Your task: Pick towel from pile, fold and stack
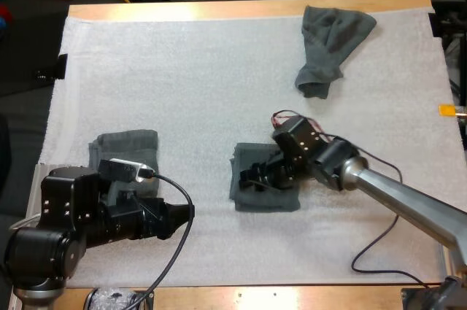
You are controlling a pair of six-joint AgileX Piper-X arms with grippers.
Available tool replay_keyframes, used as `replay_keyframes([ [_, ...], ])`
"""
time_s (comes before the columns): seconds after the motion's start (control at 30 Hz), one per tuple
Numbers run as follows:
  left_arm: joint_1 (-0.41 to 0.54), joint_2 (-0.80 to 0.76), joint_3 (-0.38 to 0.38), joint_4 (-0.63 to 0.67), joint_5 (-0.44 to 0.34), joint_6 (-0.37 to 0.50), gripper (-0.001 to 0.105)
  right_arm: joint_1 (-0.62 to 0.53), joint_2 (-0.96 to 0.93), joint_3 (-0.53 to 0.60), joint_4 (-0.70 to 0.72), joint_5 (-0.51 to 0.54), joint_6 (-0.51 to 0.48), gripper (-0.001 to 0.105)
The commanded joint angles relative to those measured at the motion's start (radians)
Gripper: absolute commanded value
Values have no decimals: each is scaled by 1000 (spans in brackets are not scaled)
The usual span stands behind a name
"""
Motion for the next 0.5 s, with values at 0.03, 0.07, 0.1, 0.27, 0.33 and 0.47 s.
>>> replay_keyframes([
  [0.03,1,-1,-8,0,3,13,70,-2,-45,-3,54,57,-22,65],
  [0.07,1,-1,-8,0,3,14,70,-2,-65,-3,75,75,-24,71],
  [0.1,1,-1,-8,0,3,14,70,-2,-89,-3,92,93,-29,75],
  [0.27,1,-1,-8,-11,3,14,70,-2,-187,-3,154,143,-73,79],
  [0.33,1,-1,-8,-17,3,14,70,-2,-222,-3,166,147,-74,79],
  [0.47,1,1,1,-48,3,14,70,-2,-301,-3,206,182,-74,79],
])
